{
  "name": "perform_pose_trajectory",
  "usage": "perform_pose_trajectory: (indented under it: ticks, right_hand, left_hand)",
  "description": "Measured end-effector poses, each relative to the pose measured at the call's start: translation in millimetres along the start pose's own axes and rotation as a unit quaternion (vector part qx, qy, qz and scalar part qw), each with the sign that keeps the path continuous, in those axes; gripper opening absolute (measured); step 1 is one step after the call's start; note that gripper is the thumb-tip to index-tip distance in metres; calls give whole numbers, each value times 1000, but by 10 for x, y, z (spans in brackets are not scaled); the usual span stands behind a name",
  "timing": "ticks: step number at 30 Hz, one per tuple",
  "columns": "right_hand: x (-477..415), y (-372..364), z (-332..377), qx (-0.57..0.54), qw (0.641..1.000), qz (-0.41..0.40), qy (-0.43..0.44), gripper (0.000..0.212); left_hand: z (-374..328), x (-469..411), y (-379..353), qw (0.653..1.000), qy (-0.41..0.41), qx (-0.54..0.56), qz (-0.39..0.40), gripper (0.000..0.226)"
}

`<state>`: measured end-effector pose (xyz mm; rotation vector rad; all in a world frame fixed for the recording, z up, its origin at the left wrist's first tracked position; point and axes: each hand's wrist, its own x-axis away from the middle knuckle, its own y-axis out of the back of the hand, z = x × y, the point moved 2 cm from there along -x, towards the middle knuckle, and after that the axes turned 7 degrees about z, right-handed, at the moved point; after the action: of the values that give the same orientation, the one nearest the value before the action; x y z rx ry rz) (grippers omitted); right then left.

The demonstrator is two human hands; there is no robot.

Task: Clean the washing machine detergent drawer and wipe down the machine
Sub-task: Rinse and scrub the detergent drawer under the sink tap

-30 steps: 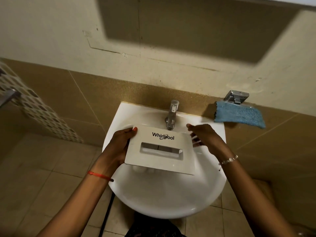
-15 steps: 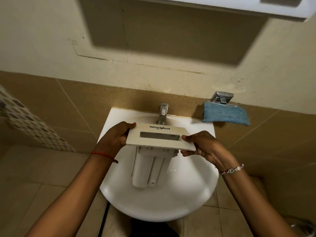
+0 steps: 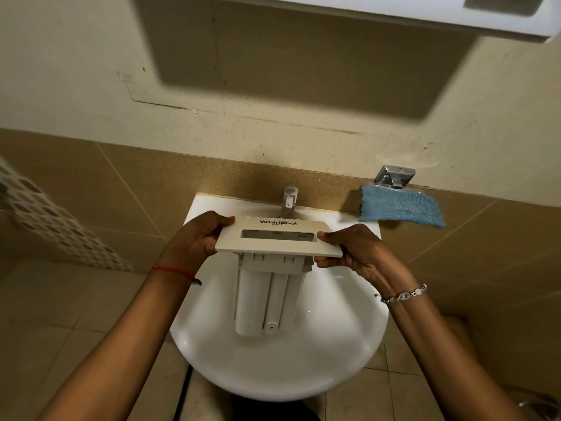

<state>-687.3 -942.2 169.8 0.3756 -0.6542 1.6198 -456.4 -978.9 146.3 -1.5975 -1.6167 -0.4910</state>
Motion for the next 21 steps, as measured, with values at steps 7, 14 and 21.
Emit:
perform_pose_trajectory:
  ticks: [7,14,21]
  right_hand:
    - [9,4,-9,4,1000,8,0,13]
    - [77,80,-107,60,996,63,-14,9]
    - [158,78,-279,65,994,74,-35,25]
  left_hand:
    - [8,-19,35,1000,-6,2,14,8]
    - [201,-13,93,994,-72,31,70,12]
    - [354,29,163,982,-123,15,140,25]
